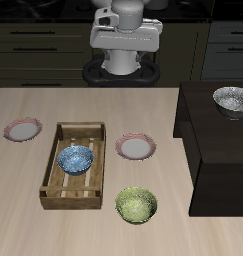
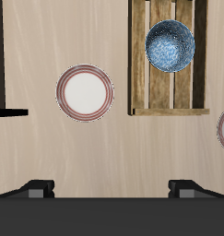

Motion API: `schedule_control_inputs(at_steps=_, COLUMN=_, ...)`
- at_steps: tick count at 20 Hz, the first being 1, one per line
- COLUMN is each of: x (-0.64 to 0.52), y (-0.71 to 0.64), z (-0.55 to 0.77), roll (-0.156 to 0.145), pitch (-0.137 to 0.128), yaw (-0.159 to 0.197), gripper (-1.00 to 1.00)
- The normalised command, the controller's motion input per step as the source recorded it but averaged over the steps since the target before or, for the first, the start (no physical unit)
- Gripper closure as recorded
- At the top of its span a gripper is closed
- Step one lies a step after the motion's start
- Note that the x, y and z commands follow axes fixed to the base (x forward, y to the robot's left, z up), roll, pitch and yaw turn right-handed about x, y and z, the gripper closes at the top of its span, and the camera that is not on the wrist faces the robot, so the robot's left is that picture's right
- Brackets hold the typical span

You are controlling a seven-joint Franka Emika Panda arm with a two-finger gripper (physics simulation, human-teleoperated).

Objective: Place the green bowl onto the plate that is in the table center and place the black bowl onto the plate that is next to the blue bowl

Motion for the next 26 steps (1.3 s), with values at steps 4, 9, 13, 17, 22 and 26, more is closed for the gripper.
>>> schedule_control_inputs(at_steps=4, x=0.38, y=-0.08, z=0.08, roll=0.012, pitch=0.018, yaw=-0.015, gripper=-1.0)
schedule_control_inputs(at_steps=9, x=0.5, y=-0.03, z=0.16, roll=0.047, pitch=0.003, yaw=-0.011, gripper=-1.0)
schedule_control_inputs(at_steps=13, x=0.44, y=-0.07, z=0.13, roll=0.071, pitch=0.014, yaw=-0.015, gripper=-1.0)
schedule_control_inputs(at_steps=17, x=0.44, y=-0.06, z=0.12, roll=0.006, pitch=-0.005, yaw=-0.006, gripper=-1.0)
schedule_control_inputs(at_steps=22, x=0.49, y=0.02, z=0.09, roll=0.037, pitch=0.001, yaw=0.015, gripper=-1.0)
schedule_control_inputs(at_steps=26, x=0.46, y=-0.01, z=0.1, roll=0.008, pitch=0.015, yaw=-0.032, gripper=-1.0)
